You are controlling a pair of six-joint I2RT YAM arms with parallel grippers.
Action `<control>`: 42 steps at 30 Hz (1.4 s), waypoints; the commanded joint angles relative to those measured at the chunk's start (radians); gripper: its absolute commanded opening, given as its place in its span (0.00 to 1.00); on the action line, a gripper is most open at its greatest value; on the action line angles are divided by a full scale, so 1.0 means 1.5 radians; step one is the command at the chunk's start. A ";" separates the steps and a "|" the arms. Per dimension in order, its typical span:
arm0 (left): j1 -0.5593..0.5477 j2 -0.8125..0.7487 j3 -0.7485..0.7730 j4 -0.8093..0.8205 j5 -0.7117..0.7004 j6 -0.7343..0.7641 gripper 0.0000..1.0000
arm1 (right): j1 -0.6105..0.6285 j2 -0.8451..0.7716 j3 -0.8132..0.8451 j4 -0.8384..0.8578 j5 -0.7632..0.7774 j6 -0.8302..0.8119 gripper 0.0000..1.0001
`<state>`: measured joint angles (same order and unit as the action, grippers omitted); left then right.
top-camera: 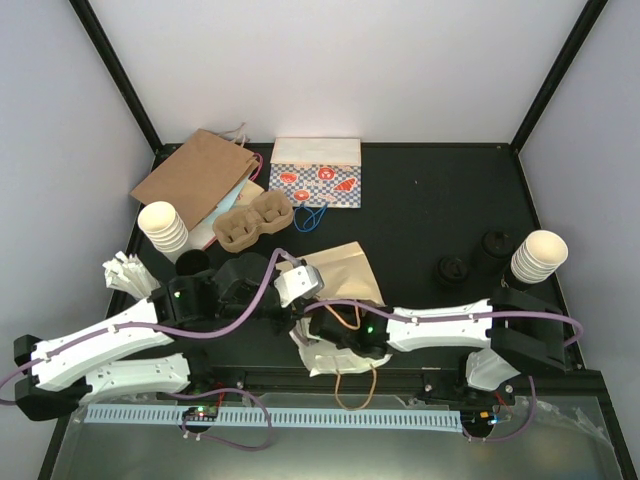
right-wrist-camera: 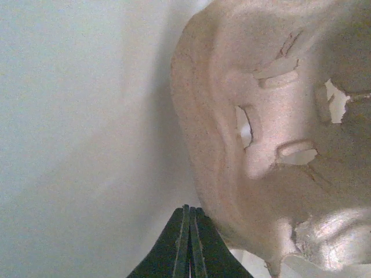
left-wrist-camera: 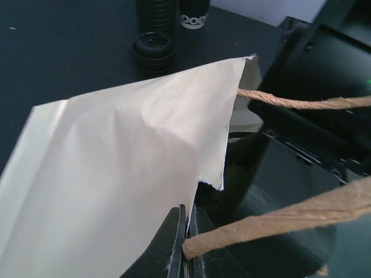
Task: Pack the takeout coffee
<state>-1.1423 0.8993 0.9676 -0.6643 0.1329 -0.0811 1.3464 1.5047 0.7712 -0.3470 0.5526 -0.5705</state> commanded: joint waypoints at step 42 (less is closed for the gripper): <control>-0.013 0.056 0.080 -0.039 -0.074 -0.057 0.02 | 0.052 -0.210 -0.026 0.018 -0.009 0.063 0.08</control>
<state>-1.1606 0.9783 1.0729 -0.7349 0.0311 -0.1455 1.4338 1.2232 0.7010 -0.2951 0.6373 -0.5518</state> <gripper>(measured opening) 0.018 0.057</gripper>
